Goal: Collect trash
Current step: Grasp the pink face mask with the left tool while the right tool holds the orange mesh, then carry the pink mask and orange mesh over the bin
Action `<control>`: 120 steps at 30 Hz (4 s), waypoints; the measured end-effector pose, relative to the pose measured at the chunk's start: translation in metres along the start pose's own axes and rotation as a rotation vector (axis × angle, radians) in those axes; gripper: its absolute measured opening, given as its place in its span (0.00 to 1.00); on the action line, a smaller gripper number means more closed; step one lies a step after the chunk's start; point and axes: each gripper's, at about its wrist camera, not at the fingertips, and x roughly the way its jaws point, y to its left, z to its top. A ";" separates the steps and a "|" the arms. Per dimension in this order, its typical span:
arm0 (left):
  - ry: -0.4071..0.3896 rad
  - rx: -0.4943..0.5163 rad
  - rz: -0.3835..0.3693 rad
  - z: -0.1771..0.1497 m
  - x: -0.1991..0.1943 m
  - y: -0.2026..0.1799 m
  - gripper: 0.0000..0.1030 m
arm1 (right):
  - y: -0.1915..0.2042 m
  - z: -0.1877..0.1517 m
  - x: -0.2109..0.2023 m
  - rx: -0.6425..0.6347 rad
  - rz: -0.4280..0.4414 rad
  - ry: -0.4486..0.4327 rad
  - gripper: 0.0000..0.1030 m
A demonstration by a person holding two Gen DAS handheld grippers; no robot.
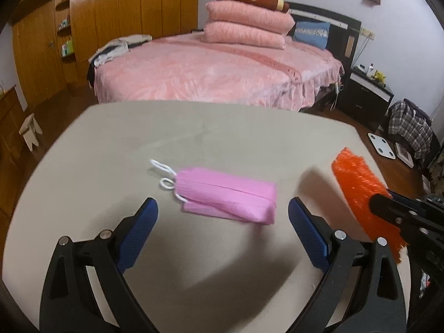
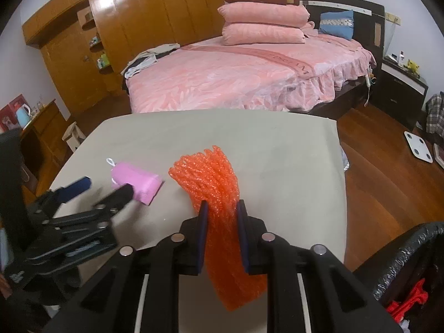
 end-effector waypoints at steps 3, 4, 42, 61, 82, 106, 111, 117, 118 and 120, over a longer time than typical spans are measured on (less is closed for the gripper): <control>0.040 -0.002 0.008 0.002 0.013 -0.001 0.90 | -0.001 0.001 0.000 0.000 0.000 0.001 0.19; 0.059 -0.005 0.015 0.002 0.017 -0.001 0.90 | -0.001 0.001 0.001 0.000 0.001 0.001 0.19; 0.095 -0.078 0.039 0.015 0.030 0.039 0.39 | 0.008 0.002 -0.008 -0.005 0.010 -0.015 0.20; -0.062 -0.064 -0.090 -0.011 -0.100 0.033 0.18 | 0.028 -0.005 -0.079 -0.039 0.087 -0.098 0.20; -0.133 -0.010 -0.209 -0.053 -0.214 -0.032 0.18 | 0.014 -0.037 -0.199 -0.072 0.106 -0.225 0.20; -0.204 0.149 -0.371 -0.066 -0.265 -0.140 0.19 | -0.062 -0.083 -0.299 -0.002 -0.035 -0.355 0.22; -0.206 0.202 -0.413 -0.068 -0.263 -0.173 0.19 | -0.082 -0.090 -0.310 0.019 -0.081 -0.368 0.22; -0.182 0.263 -0.461 -0.074 -0.245 -0.211 0.20 | -0.110 -0.096 -0.314 0.050 -0.144 -0.366 0.22; -0.180 0.273 -0.468 -0.075 -0.242 -0.217 0.20 | -0.115 -0.097 -0.313 0.055 -0.153 -0.364 0.22; -0.175 0.294 -0.476 -0.076 -0.234 -0.228 0.20 | -0.125 -0.099 -0.311 0.072 -0.171 -0.356 0.22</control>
